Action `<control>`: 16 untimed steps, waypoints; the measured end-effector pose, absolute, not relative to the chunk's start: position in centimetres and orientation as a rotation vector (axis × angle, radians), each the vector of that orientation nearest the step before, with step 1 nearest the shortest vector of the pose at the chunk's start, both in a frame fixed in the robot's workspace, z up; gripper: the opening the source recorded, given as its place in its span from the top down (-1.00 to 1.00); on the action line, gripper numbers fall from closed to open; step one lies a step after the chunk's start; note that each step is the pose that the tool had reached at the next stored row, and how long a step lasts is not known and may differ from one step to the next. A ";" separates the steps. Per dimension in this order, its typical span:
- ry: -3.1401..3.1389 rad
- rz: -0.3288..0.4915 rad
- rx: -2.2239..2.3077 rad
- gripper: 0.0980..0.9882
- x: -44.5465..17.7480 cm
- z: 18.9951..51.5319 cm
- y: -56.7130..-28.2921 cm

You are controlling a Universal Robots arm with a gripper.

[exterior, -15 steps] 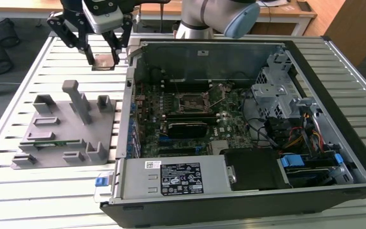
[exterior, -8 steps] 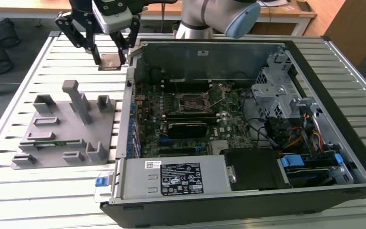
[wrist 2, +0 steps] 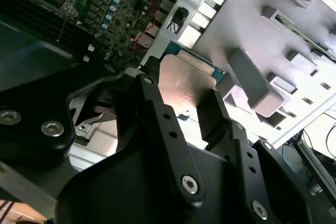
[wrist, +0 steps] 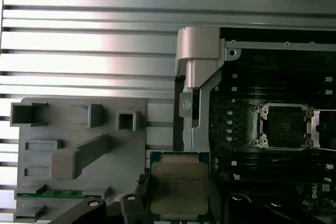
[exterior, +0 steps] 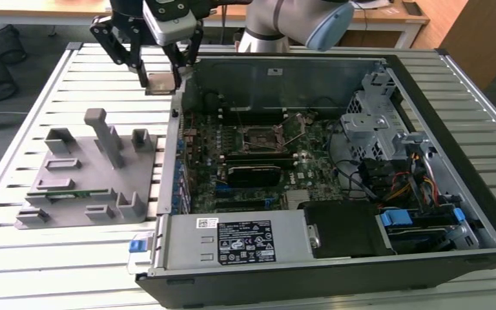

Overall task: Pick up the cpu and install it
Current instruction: 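Pick up the cpu and move it towards the insertion slot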

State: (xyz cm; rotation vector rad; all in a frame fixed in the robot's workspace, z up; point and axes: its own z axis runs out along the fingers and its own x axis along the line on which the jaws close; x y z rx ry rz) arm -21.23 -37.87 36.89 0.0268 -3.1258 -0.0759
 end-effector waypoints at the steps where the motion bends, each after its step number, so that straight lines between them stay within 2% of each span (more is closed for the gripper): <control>1: -3.126 -0.076 0.027 0.03 -21.0 36.9 -37.9; 16: -3.126 -0.077 0.027 0.03 -17.6 36.9 -37.8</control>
